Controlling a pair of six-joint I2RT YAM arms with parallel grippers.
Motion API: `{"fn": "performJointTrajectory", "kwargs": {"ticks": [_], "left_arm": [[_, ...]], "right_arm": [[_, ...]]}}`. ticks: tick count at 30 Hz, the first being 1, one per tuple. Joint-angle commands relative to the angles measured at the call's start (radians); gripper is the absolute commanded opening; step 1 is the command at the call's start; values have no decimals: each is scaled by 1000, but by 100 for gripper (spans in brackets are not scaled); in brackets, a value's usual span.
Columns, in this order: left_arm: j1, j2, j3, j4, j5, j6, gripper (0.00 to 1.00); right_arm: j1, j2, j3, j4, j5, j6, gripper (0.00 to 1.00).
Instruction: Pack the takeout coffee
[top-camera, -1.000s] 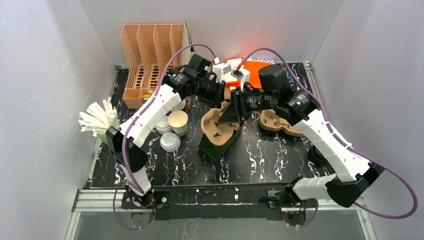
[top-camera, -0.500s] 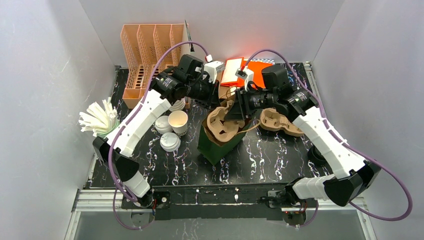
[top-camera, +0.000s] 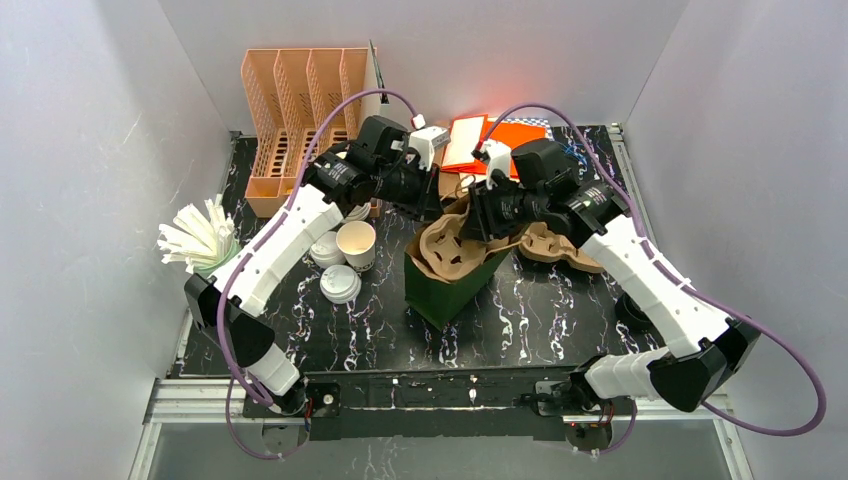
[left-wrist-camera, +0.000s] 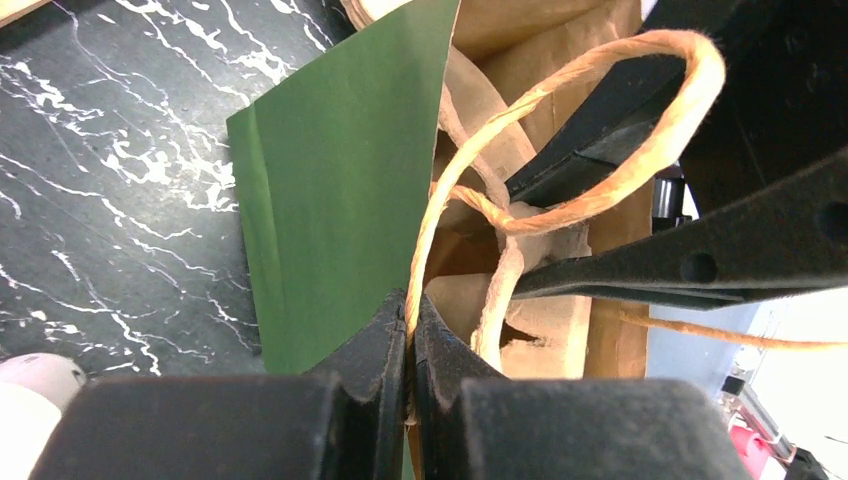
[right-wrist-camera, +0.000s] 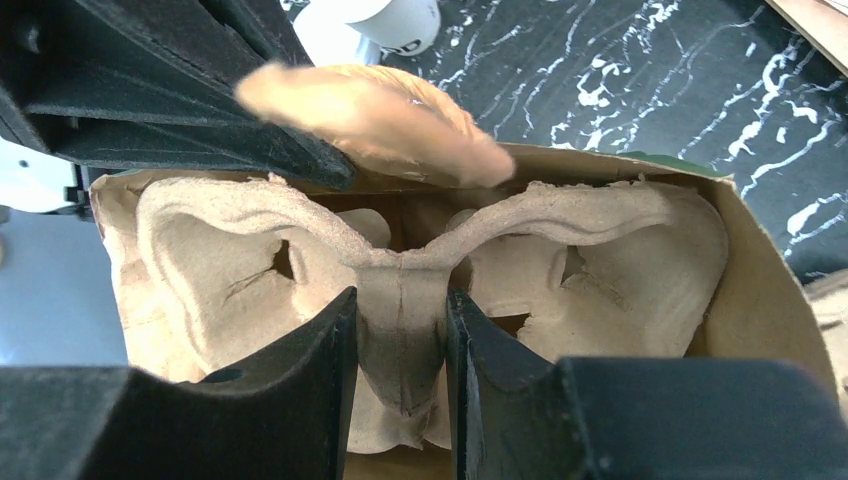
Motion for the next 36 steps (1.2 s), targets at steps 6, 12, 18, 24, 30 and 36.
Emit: {"fn": "performJointTrajectory", "kwargs": {"ticks": [6,12,18,24,30,36], "left_arm": [[0,-82,-135,192,102,-158,0],[-1,-52,-139,205,58,-207,0],[-1,-38,-122,206,-19,-202,0],[0,-35,-113,207,-105,-188,0],[0,-50,-119,195,-241,-151,0],[-1,-79,-130,211,-300,-85,0]], "right_arm": [[102,-122,-74,-4,323,-10,36],[157,-163,-182,-5,398,-19,37],[205,-128,-218,-5,483,-36,37],[227,-76,-236,42,516,-75,37],[235,-24,-255,124,494,-96,33],[237,45,-250,141,468,-129,33]]}}
